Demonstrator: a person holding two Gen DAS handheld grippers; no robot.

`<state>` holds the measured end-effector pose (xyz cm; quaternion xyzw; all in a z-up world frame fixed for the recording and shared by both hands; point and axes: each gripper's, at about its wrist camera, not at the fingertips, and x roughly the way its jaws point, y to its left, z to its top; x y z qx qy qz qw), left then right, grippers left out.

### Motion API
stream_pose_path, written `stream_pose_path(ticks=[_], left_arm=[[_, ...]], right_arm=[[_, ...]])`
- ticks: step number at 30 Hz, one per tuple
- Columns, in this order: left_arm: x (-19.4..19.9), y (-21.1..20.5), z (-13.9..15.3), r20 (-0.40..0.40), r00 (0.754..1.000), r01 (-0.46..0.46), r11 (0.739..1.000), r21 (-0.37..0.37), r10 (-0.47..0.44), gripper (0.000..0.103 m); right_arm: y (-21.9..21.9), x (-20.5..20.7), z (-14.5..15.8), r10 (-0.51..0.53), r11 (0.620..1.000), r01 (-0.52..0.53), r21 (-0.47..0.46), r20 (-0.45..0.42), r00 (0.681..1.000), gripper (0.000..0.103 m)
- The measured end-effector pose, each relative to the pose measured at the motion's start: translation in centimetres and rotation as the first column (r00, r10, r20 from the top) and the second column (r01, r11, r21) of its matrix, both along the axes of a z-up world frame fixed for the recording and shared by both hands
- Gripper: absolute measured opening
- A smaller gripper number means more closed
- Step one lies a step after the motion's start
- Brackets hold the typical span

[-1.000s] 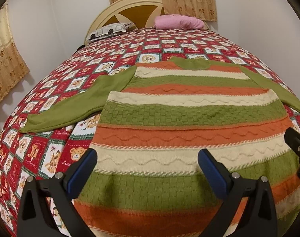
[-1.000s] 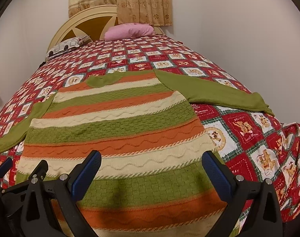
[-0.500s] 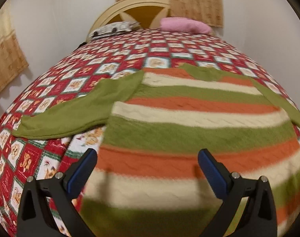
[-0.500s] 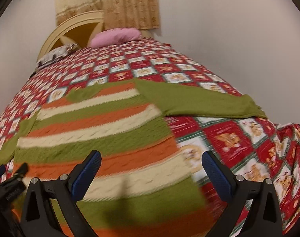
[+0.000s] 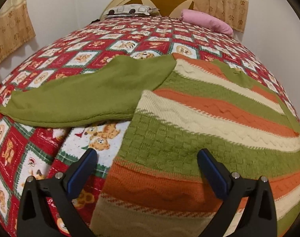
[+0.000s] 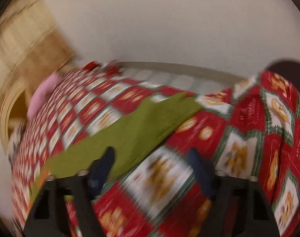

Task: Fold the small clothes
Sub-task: 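Grasp the green sleeve cuff with the right tool, then carry the sleeve across the sweater body with the right tool and release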

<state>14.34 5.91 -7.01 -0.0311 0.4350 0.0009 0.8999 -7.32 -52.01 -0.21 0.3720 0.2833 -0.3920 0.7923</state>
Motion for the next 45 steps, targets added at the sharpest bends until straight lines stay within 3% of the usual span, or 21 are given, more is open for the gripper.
stream_pose_path(ticks=[1, 3, 6, 13, 14, 16, 19, 25, 30, 33, 36, 40, 45], left_arm=[[0.1, 0.1, -0.1, -0.003, 1.000, -0.002, 1.000, -0.009, 0.002, 0.103], [0.2, 0.1, -0.1, -0.006, 1.000, -0.004, 1.000, -0.014, 0.004, 0.103], [0.3, -0.1, -0.2, -0.009, 1.000, -0.003, 1.000, -0.005, 0.003, 0.103], [0.7, 0.0, -0.5, -0.015, 1.000, -0.003, 1.000, -0.001, 0.003, 0.103], [0.7, 0.1, -0.5, -0.015, 1.000, -0.003, 1.000, -0.001, 0.003, 0.103], [0.7, 0.1, -0.5, -0.015, 1.000, -0.003, 1.000, -0.001, 0.003, 0.103], [0.7, 0.1, -0.5, -0.015, 1.000, -0.002, 1.000, -0.001, 0.002, 0.103], [0.7, 0.1, -0.5, -0.014, 1.000, -0.003, 1.000, -0.004, 0.002, 0.103], [0.7, 0.1, -0.5, -0.013, 1.000, -0.003, 1.000, -0.006, 0.003, 0.103], [0.8, 0.1, -0.5, -0.011, 1.000, -0.002, 1.000, -0.010, 0.002, 0.103], [0.7, 0.2, -0.5, -0.009, 1.000, -0.002, 1.000, -0.017, 0.002, 0.103], [0.6, 0.3, -0.5, -0.008, 1.000, -0.001, 1.000, -0.020, 0.001, 0.103], [0.6, 0.4, -0.5, -0.005, 1.000, 0.000, 0.999, -0.033, 0.000, 0.103]], right_arm=[[-1.2, 0.0, -0.4, -0.023, 1.000, 0.023, 0.018, -0.005, 1.000, 0.054], [-4.0, 0.2, -1.8, -0.064, 0.995, 0.066, 0.075, -0.039, 0.997, 0.053], [-6.7, 0.3, -4.1, -0.092, 0.977, 0.092, 0.194, -0.013, 0.996, 0.054], [-9.0, 1.4, -5.0, -0.126, 0.977, 0.126, 0.171, -0.016, 0.992, 0.052], [-9.3, 1.5, -5.0, -0.122, 0.979, 0.124, 0.162, -0.020, 0.992, 0.048], [-9.5, 2.2, -5.0, -0.087, 0.989, 0.095, 0.116, -0.071, 0.994, 0.016], [-9.4, 2.5, -4.8, -0.040, 0.996, 0.046, 0.083, -0.075, 0.996, 0.008], [-7.1, 0.3, 0.3, -0.045, 0.998, 0.046, -0.049, 0.021, 0.999, 0.007], [-0.3, 2.6, 6.7, 0.129, 0.969, -0.118, -0.218, 0.036, 0.991, 0.007], [5.8, 5.9, 9.5, 0.281, 0.921, -0.264, -0.286, 0.020, 0.960, 0.007], [12.1, 9.8, 10.5, 0.420, 0.859, -0.398, -0.322, 0.000, 0.907, 0.007], [20.1, 14.1, 10.1, 0.573, 0.777, -0.545, -0.314, -0.007, 0.820, 0.007], [28.1, 18.4, 7.9, 0.690, 0.685, -0.664, -0.299, -0.025, 0.723, 0.007]])
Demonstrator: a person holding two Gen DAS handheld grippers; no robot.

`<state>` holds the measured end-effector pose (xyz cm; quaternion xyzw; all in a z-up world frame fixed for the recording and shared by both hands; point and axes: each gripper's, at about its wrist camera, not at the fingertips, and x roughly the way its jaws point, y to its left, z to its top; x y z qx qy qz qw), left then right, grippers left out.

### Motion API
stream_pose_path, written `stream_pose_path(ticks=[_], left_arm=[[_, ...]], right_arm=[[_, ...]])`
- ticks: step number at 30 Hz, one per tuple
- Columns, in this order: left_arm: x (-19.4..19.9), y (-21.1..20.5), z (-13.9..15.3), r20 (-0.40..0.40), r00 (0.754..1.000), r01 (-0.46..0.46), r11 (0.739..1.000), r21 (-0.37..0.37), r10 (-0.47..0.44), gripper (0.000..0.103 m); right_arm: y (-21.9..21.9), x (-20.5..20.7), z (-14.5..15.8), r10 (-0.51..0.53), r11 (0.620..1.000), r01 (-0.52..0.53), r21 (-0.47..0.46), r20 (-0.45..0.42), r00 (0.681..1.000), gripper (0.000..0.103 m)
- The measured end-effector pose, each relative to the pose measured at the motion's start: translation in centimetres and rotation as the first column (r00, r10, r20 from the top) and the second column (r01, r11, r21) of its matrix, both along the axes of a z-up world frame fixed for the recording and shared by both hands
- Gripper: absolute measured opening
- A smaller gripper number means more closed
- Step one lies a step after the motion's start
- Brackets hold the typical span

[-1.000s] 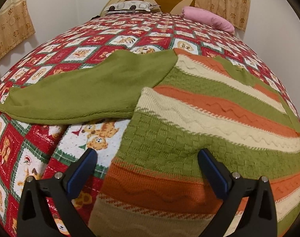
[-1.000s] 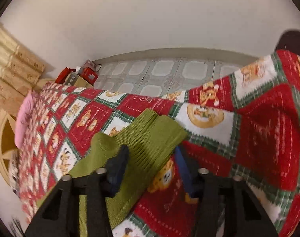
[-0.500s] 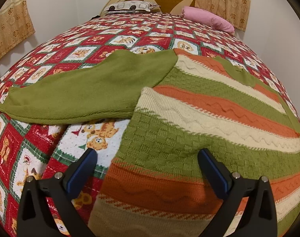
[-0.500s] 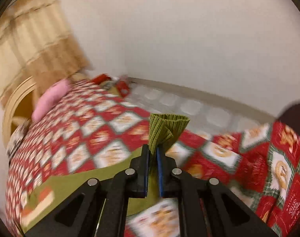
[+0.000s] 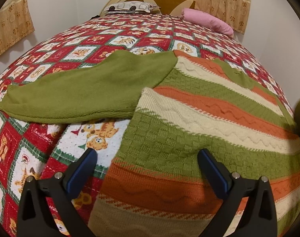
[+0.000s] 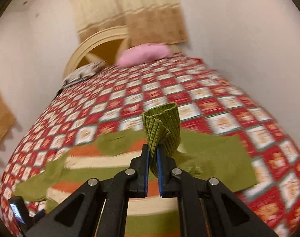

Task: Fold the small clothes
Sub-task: 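Carry the sleeve across the sweater body with the right tool and release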

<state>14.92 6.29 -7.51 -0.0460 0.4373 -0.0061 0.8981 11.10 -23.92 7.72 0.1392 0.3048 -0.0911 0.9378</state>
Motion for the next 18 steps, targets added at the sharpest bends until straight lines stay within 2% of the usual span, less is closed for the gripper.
stream_pose_path(ticks=[8, 14, 18], left_arm=[[0.0, 0.3, 0.0, 0.007, 1.000, 0.003, 1.000, -0.027, -0.003, 0.103], [0.0, 0.4, 0.0, 0.010, 1.000, 0.005, 0.999, -0.038, -0.004, 0.103], [0.0, 0.4, 0.0, 0.011, 1.000, 0.005, 0.999, -0.041, -0.005, 0.103]], right_arm=[[10.0, 7.1, -5.2, 0.161, 0.986, -0.156, 0.061, -0.090, 0.983, 0.006], [13.3, 10.1, -8.1, 0.274, 0.955, -0.252, 0.158, -0.135, 0.952, 0.006], [14.7, 11.6, -9.3, 0.359, 0.915, -0.319, 0.246, -0.137, 0.923, 0.006]])
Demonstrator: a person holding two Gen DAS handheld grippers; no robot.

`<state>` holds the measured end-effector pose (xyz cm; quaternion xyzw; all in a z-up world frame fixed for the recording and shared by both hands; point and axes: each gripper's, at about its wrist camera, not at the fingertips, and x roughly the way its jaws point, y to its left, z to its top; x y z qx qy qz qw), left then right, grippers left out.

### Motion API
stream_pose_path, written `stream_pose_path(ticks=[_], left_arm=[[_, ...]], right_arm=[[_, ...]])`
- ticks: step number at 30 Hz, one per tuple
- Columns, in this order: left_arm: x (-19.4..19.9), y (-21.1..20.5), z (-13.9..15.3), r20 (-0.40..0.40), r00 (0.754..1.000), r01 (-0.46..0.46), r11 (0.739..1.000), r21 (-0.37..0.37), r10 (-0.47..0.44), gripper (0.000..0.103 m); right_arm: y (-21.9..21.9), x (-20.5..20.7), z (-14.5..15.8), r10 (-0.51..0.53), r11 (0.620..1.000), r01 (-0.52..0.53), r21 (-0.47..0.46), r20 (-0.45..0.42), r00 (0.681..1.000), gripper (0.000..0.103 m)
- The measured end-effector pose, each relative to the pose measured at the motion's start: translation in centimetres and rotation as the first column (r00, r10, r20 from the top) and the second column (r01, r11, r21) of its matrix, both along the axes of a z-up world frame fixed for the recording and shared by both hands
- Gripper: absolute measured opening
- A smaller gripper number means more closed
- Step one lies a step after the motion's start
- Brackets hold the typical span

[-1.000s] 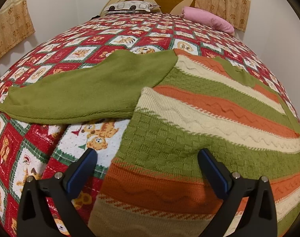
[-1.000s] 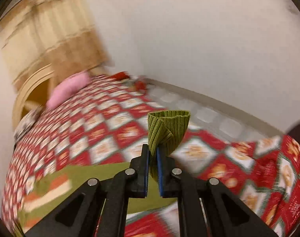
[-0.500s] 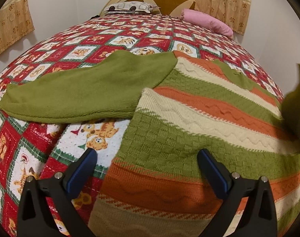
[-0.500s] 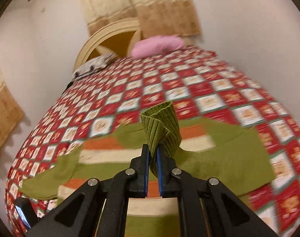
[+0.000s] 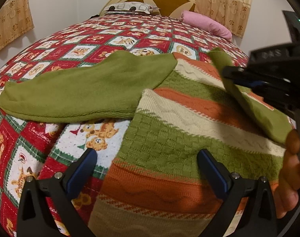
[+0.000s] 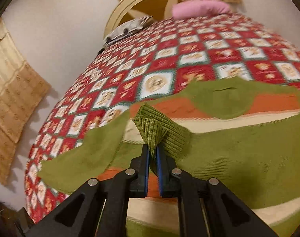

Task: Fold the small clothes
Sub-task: 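Carry the sleeve across the sweater body with the right tool and release, then move the left tool to the other green sleeve cuff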

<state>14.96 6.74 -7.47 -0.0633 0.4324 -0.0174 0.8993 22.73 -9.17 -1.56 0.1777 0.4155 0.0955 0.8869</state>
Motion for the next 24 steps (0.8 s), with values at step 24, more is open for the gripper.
stream_pose_path(ticks=[24], left_arm=[[0.2, -0.1, -0.1, -0.005, 1.000, 0.002, 1.000, 0.011, -0.002, 0.103]], right_arm=[[-6.1, -5.3, 2.2, -0.025, 0.982, 0.035, -0.186, 0.058, 0.998, 0.019]])
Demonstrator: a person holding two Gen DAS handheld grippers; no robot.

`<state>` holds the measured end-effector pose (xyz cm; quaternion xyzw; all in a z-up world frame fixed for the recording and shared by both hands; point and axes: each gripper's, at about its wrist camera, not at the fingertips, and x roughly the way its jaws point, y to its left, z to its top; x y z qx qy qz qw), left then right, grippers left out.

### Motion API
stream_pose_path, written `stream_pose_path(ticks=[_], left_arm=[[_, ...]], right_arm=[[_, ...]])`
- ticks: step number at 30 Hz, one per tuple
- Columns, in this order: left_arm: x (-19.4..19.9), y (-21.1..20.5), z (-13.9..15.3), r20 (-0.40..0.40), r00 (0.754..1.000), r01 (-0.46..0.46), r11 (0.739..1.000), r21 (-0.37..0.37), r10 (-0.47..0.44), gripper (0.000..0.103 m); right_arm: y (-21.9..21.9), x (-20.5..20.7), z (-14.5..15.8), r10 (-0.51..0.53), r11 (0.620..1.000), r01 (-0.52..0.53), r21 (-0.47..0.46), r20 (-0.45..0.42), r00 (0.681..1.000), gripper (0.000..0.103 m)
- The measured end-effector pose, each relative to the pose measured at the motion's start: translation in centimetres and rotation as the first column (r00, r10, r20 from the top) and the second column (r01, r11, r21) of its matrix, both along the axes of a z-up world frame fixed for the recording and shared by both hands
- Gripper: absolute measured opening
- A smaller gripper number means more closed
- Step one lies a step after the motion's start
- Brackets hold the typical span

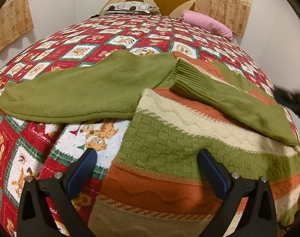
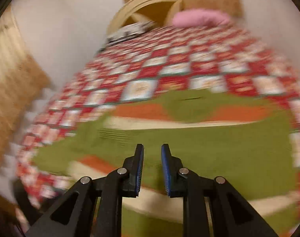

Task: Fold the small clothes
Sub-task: 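Move the left tool to the other green sleeve cuff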

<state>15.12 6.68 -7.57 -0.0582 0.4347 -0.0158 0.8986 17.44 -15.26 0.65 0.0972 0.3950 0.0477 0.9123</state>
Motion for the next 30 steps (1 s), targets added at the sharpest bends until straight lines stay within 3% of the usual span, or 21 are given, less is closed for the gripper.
stream_pose_path(ticks=[3, 5, 8, 11, 14, 16, 20, 22, 25, 30], left_arm=[[0.0, 0.0, 0.0, 0.000, 1.000, 0.000, 1.000, 0.001, 0.000, 0.103], [0.0, 0.0, 0.0, 0.000, 1.000, 0.000, 1.000, 0.001, 0.000, 0.103], [0.0, -0.1, 0.0, -0.001, 1.000, 0.000, 1.000, 0.002, 0.000, 0.103], [0.0, 0.0, 0.0, -0.002, 1.000, -0.001, 1.000, 0.007, 0.001, 0.103], [0.0, 0.0, 0.0, -0.003, 1.000, -0.001, 1.000, 0.013, 0.001, 0.103], [0.0, 0.0, 0.0, -0.004, 1.000, -0.001, 1.000, 0.014, 0.001, 0.103], [0.0, 0.1, 0.0, -0.006, 1.000, -0.001, 1.000, 0.016, 0.001, 0.103], [0.1, 0.0, 0.0, -0.005, 1.000, -0.001, 1.000, 0.014, 0.001, 0.103], [0.0, 0.1, 0.1, -0.005, 1.000, 0.003, 1.000, 0.007, -0.003, 0.103], [-1.3, 1.5, 1.0, -0.004, 0.999, 0.041, 0.999, 0.010, -0.041, 0.103]], right_arm=[[-4.3, -2.3, -0.3, -0.129, 0.974, 0.131, -0.187, 0.019, 0.991, 0.019], [-6.9, -3.1, -1.0, -0.195, 0.952, 0.191, -0.239, 0.008, 0.981, 0.019], [-11.6, -3.8, -3.3, -0.308, 0.927, 0.287, -0.243, -0.056, 0.950, 0.019], [-13.6, -4.6, -4.9, -0.325, 0.929, 0.303, -0.213, -0.080, 0.942, 0.019], [-13.2, -4.7, -5.0, -0.326, 0.921, 0.301, -0.246, -0.065, 0.943, 0.020], [-12.5, -4.5, -5.3, -0.315, 0.914, 0.286, -0.288, -0.058, 0.947, 0.027], [-10.9, -3.8, -5.1, -0.321, 0.882, 0.278, -0.380, -0.055, 0.945, 0.027], [-10.2, -4.7, -3.9, -0.343, 0.872, 0.313, -0.377, -0.012, 0.939, 0.027], [-7.6, -6.8, -1.5, -0.283, 0.914, 0.292, -0.280, 0.073, 0.956, 0.027], [-1.7, -9.4, -0.5, -0.128, 0.969, 0.138, -0.206, 0.057, 0.990, 0.027]])
